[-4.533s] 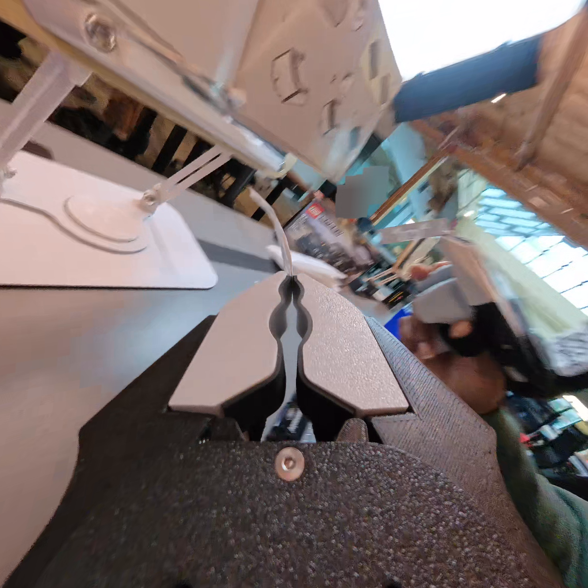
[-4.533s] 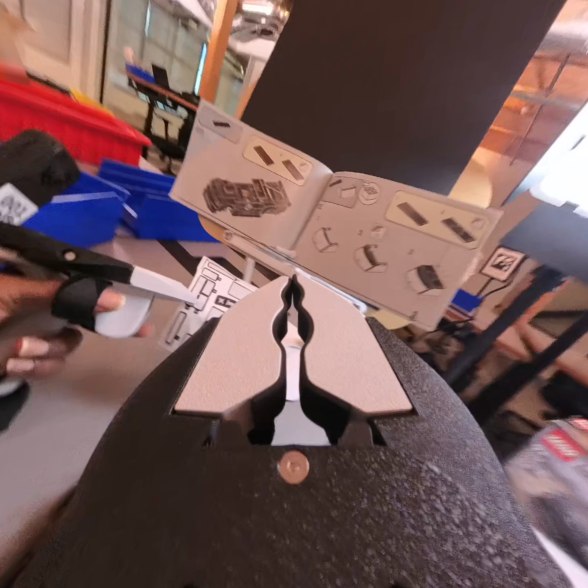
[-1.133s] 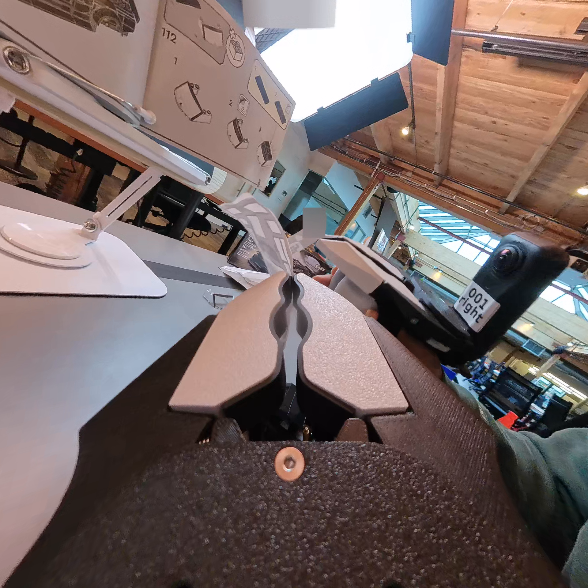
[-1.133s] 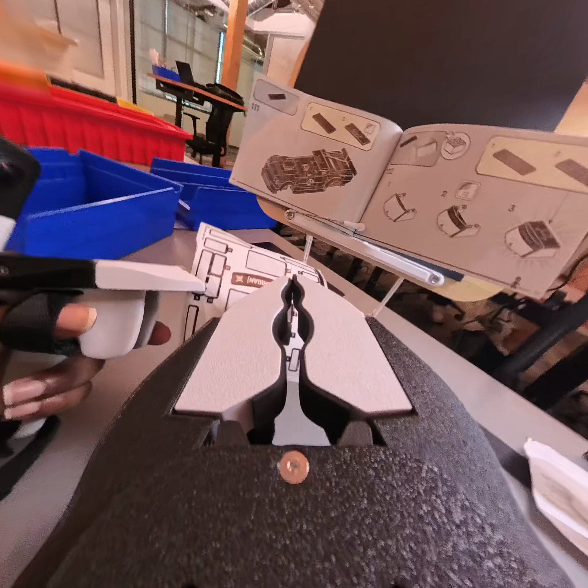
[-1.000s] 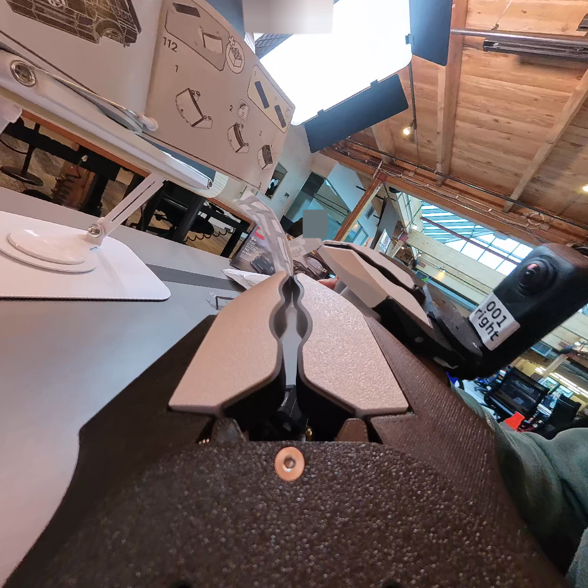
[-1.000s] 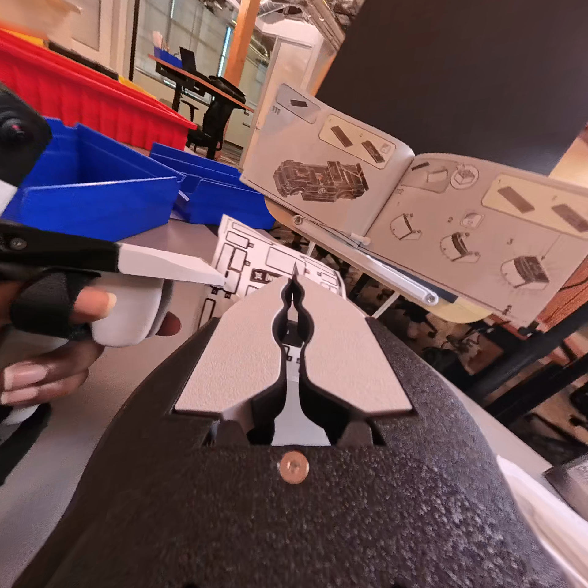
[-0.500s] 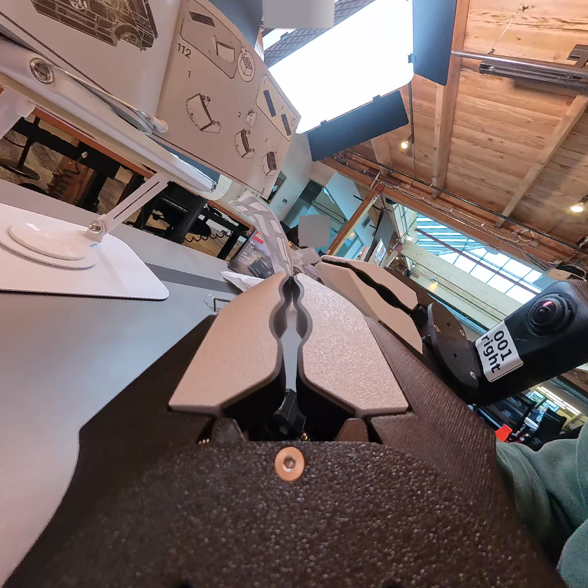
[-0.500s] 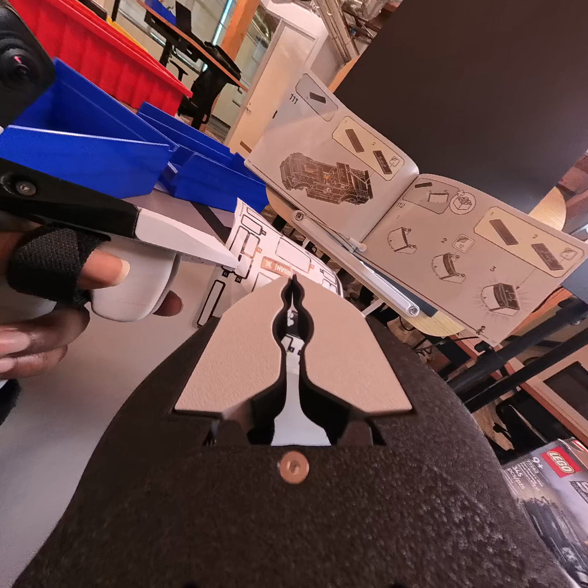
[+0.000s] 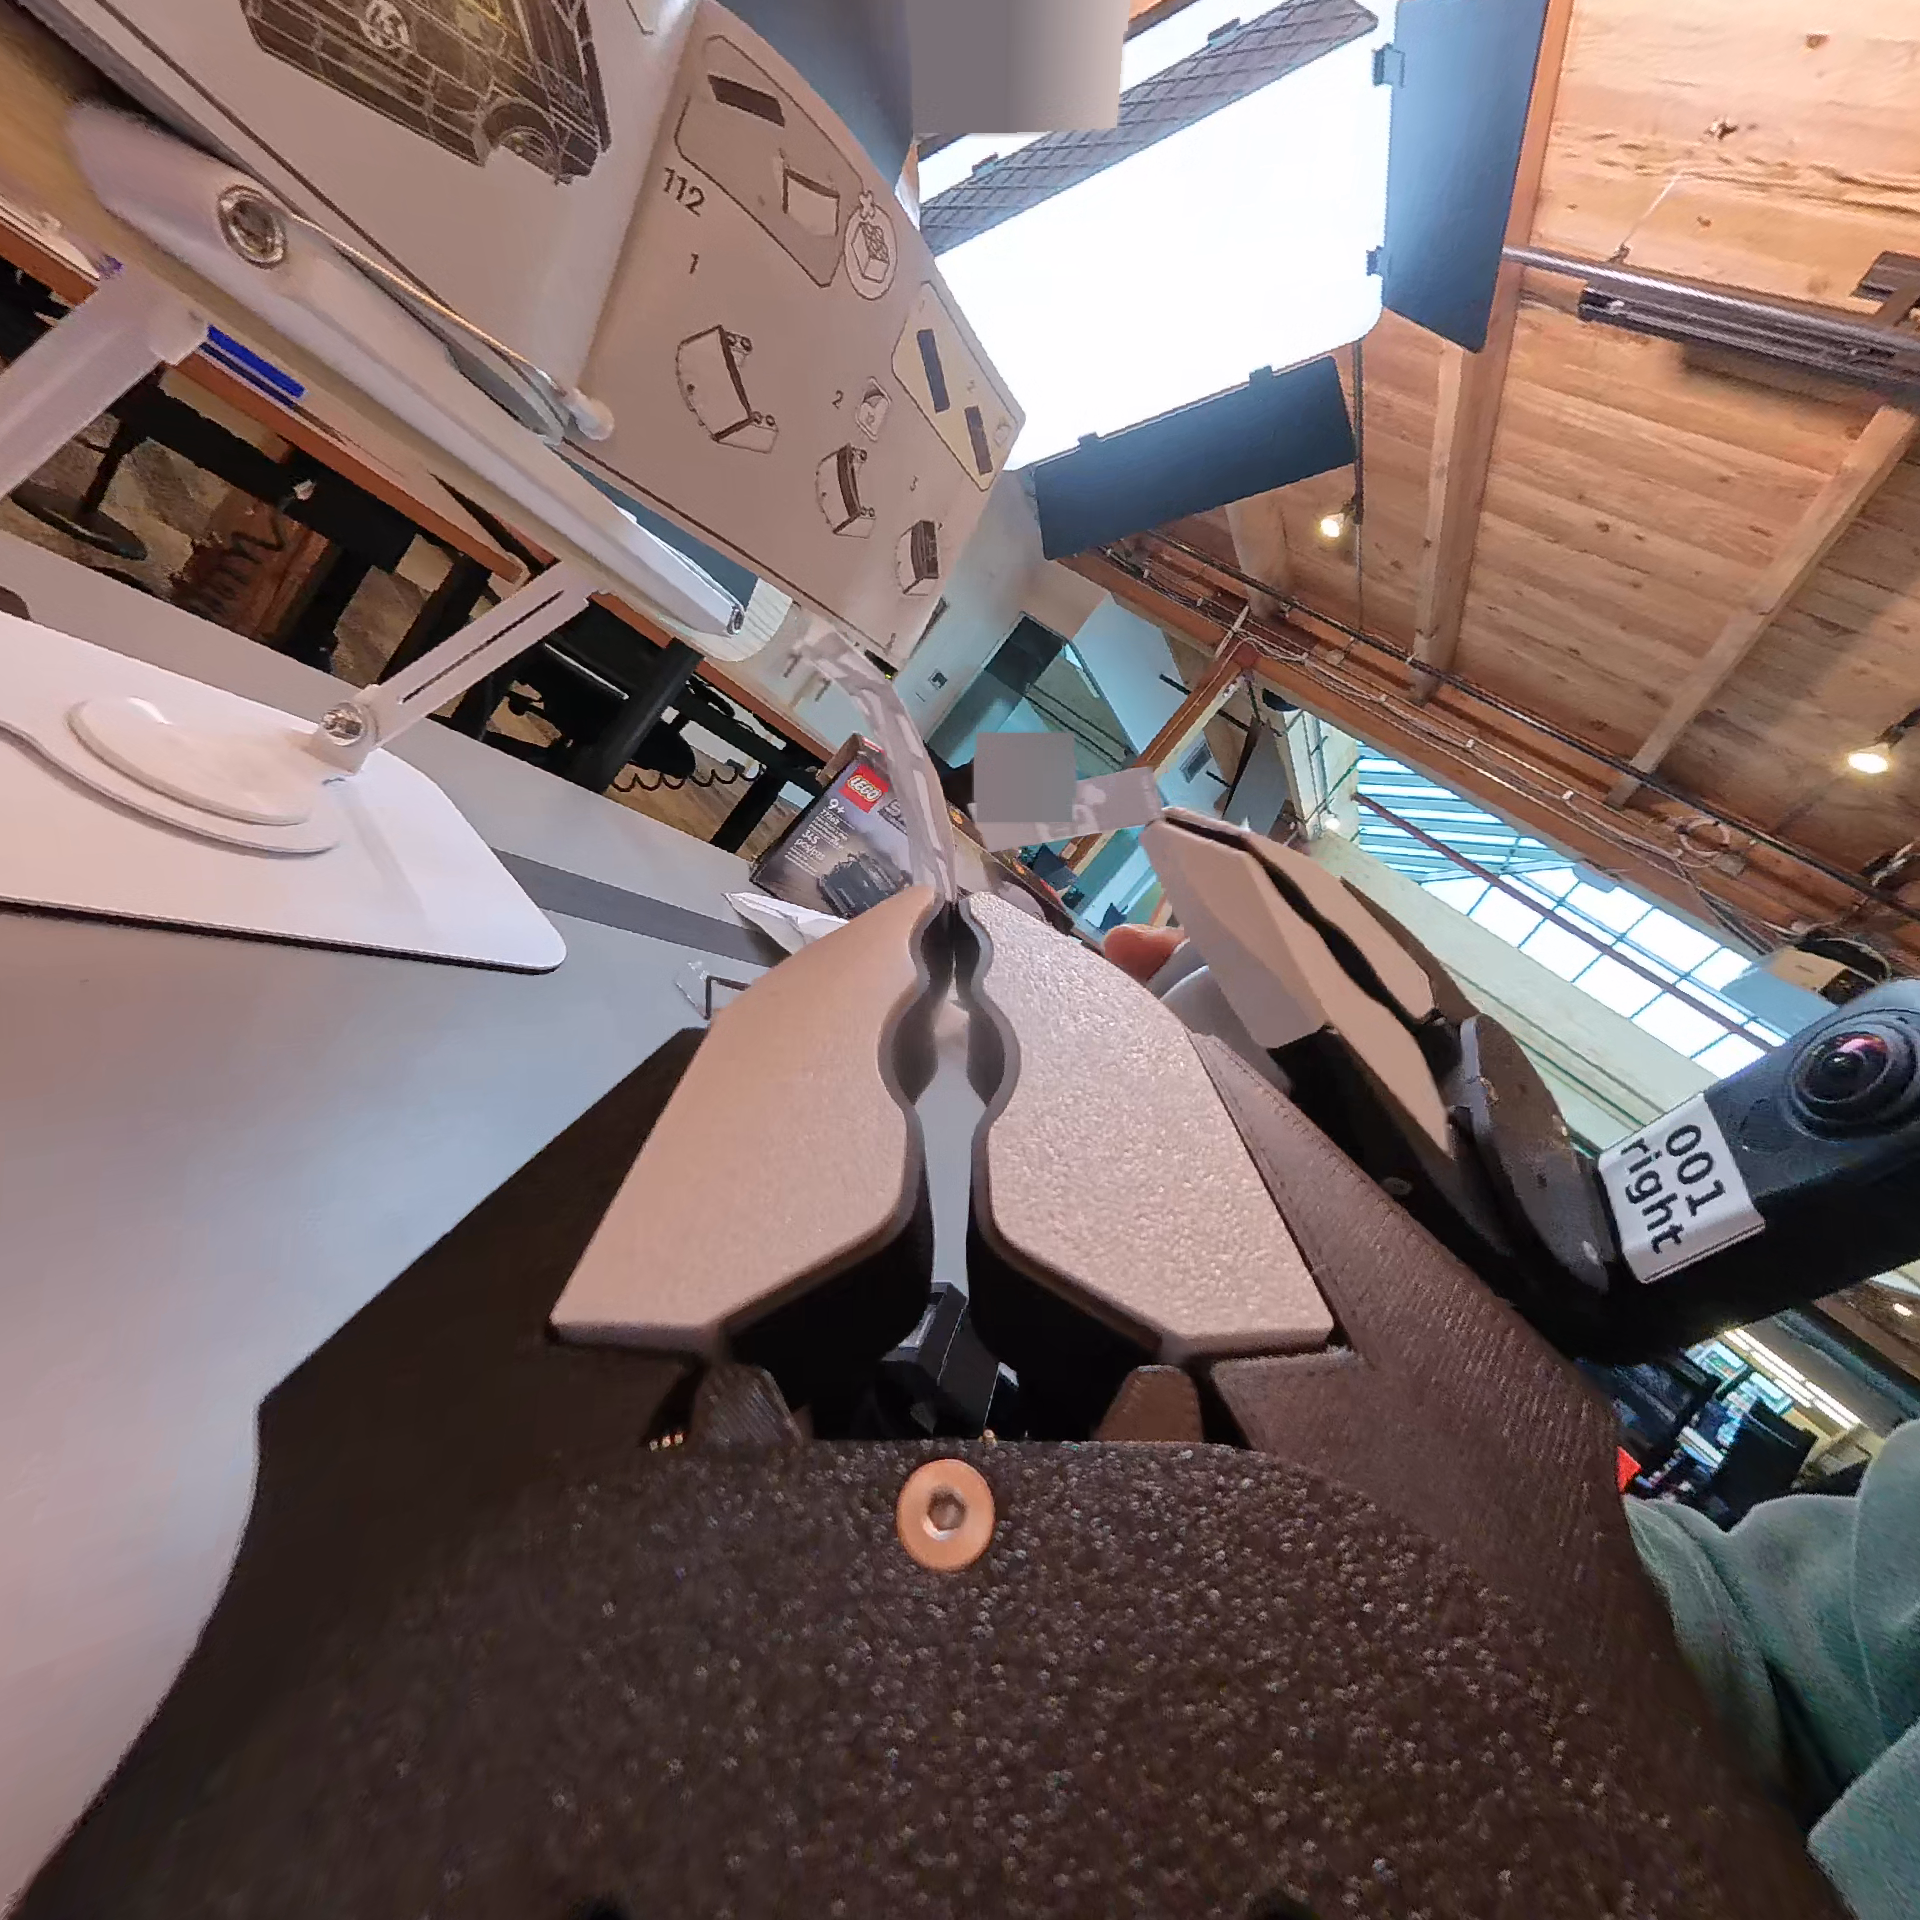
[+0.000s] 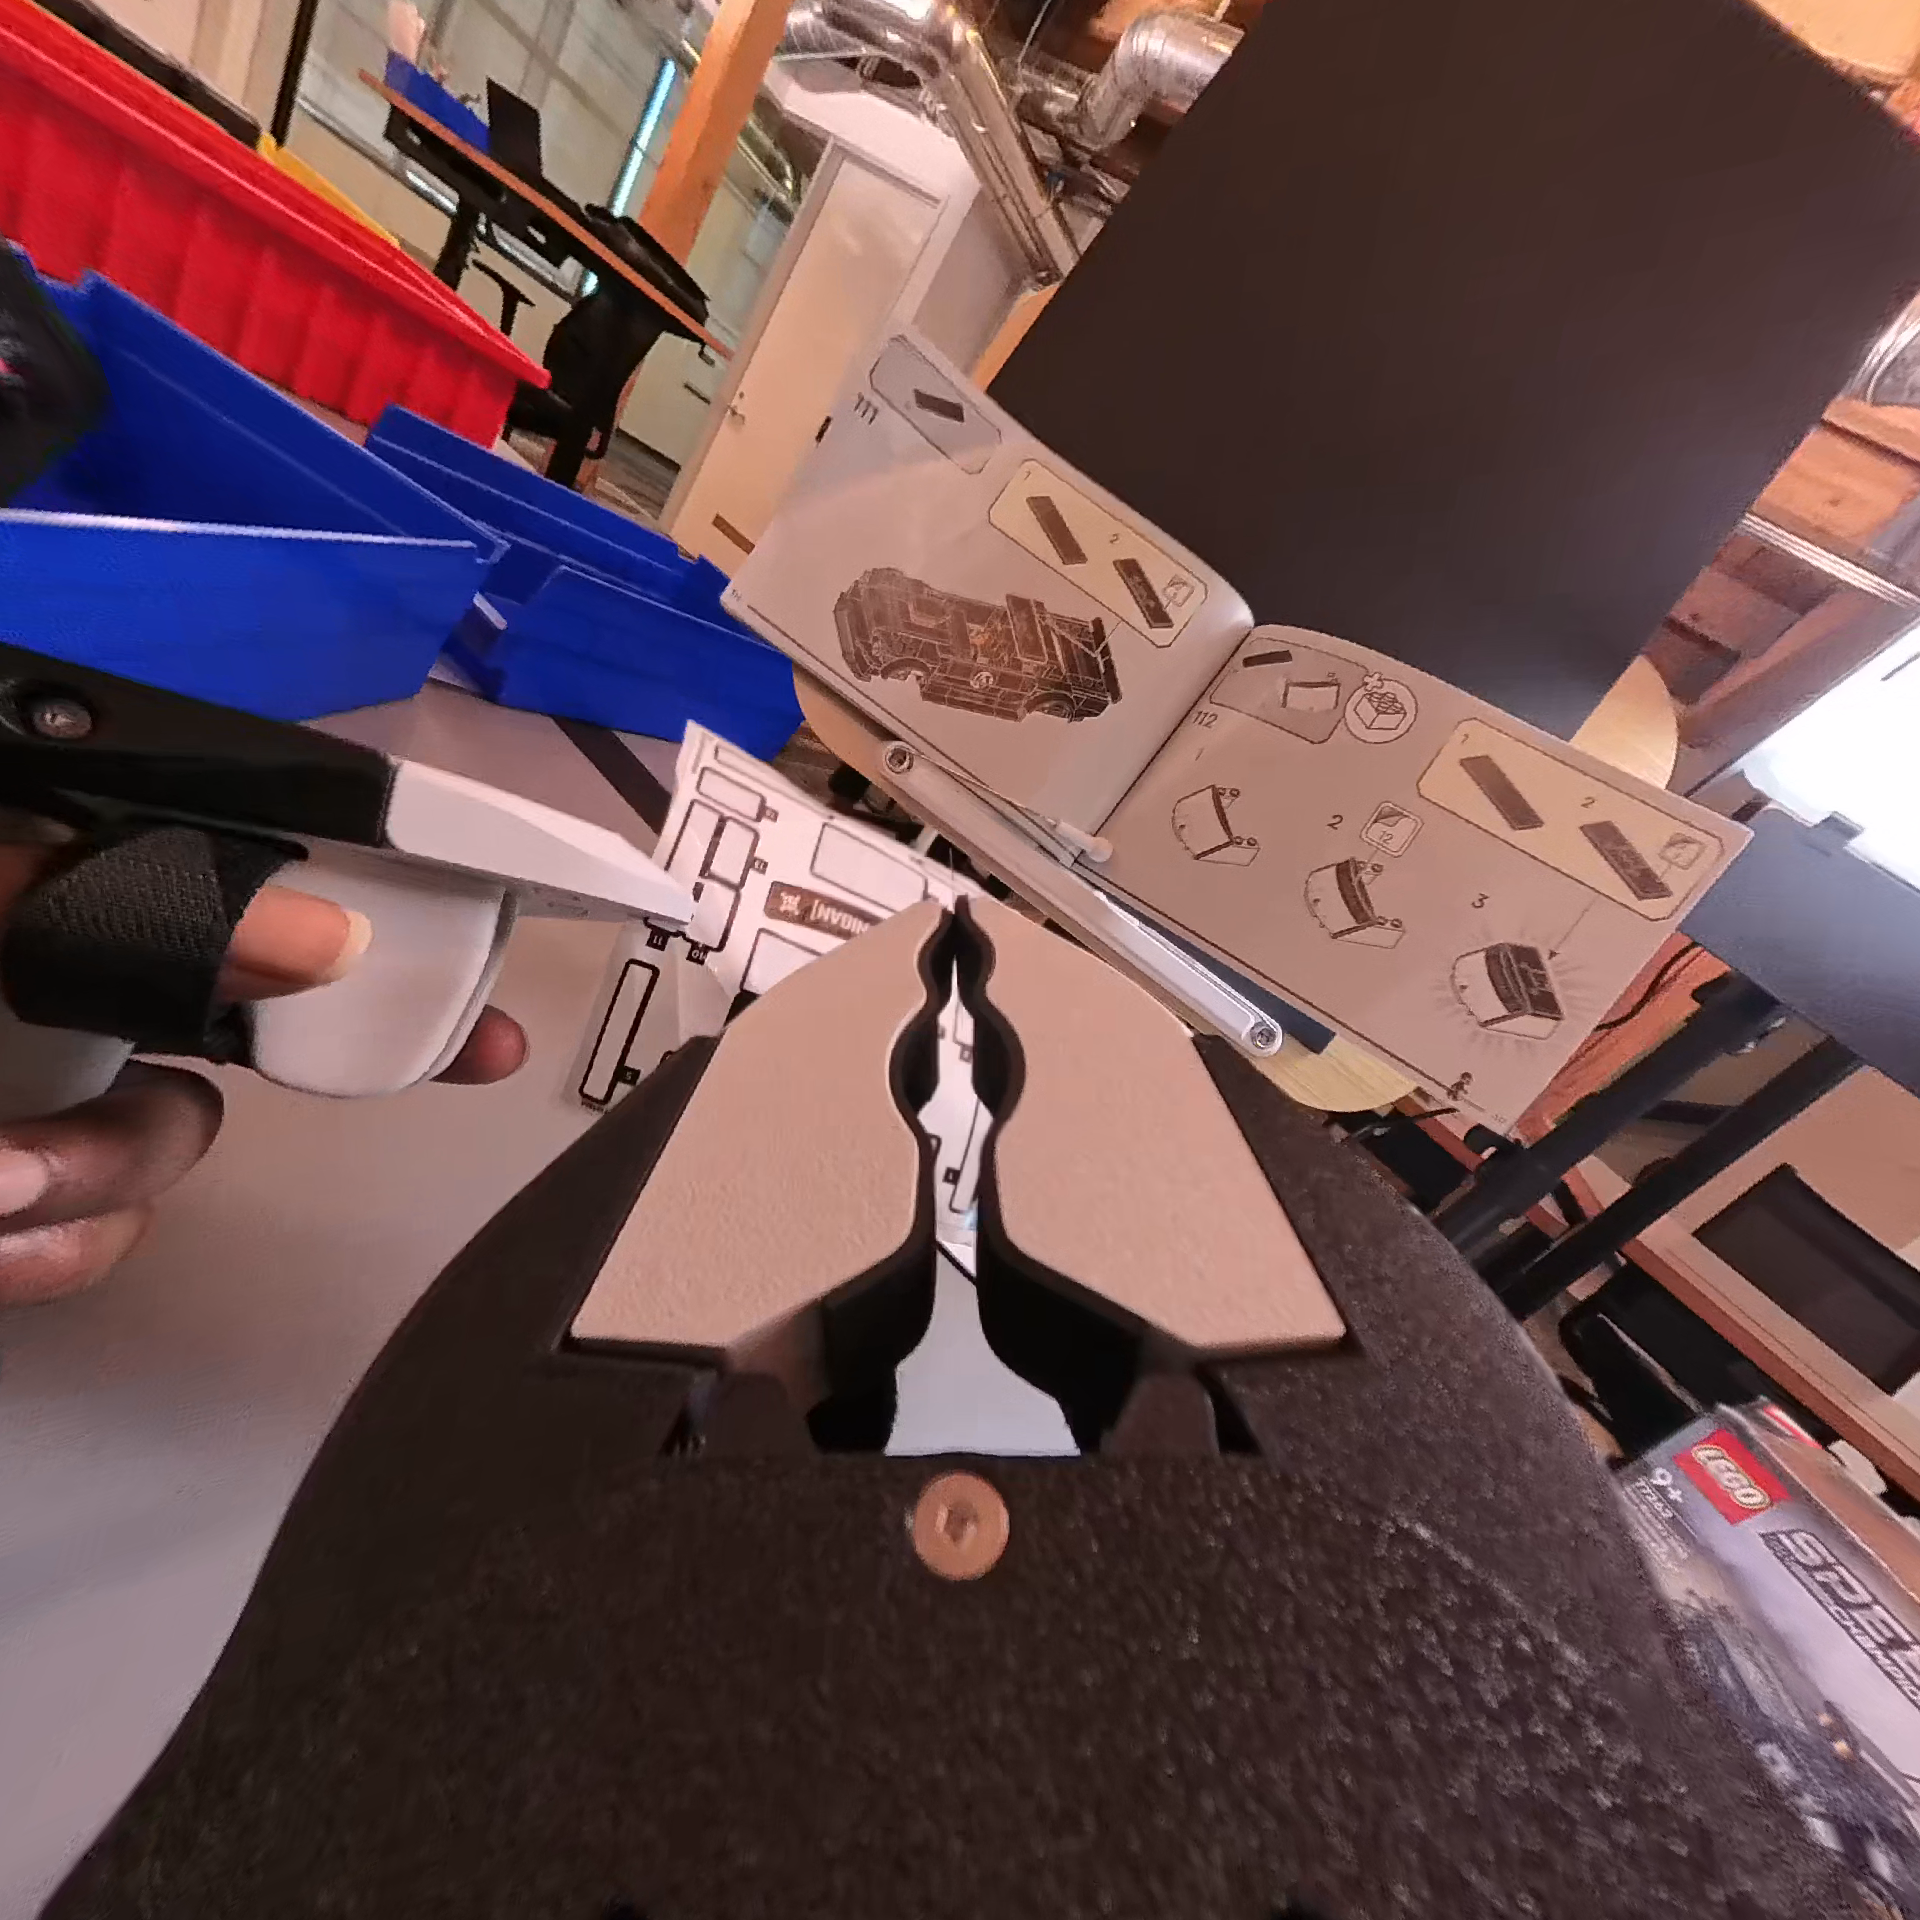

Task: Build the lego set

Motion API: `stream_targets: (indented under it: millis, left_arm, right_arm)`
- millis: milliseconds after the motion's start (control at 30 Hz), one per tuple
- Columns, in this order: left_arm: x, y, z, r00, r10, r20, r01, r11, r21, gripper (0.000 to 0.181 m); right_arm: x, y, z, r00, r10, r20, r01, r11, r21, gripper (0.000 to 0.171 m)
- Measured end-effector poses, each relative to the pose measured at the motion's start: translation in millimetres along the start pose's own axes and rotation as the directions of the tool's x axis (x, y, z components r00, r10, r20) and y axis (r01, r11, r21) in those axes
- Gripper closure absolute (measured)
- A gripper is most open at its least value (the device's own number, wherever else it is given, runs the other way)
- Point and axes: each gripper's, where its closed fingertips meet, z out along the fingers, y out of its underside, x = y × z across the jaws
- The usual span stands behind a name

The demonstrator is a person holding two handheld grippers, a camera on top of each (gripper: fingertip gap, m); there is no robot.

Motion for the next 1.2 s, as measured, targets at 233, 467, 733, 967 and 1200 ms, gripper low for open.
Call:
stream_targets:
  millis: [233, 467, 733, 967, 1200]
  left_arm:
    - [3, 1, 0, 1.0, -0.006, -0.013, 0.006, 1.0, 0.0, 0.181]
    - [5, 2, 1, 1.0, -0.018, -0.019, 0.018, 1.0, -0.003, 0.181]
    - [6, 2, 1, 0.999, -0.022, -0.026, 0.022, 1.0, -0.005, 0.181]
    - [7, 4, 2, 0.999, -0.028, -0.033, 0.027, 1.0, -0.01, 0.181]
    - [7, 4, 2, 0.999, -0.024, -0.033, 0.024, 1.0, -0.01, 0.181]
  right_arm:
    - [-9, 6, 2, 0.998, -0.062, 0.005, 0.062, 0.998, -0.019, 0.171]
    - [-9, 9, 3, 0.996, -0.093, -0.003, 0.093, 0.995, -0.032, 0.171]
    - [-11, 11, 3, 0.996, -0.09, 0.001, 0.09, 0.995, -0.043, 0.171]
    - [-12, 14, 4, 0.997, -0.081, 0.01, 0.081, 0.995, -0.05, 0.171]
    - [-14, 14, 5, 0.997, -0.076, 0.019, 0.077, 0.996, -0.053, 0.171]
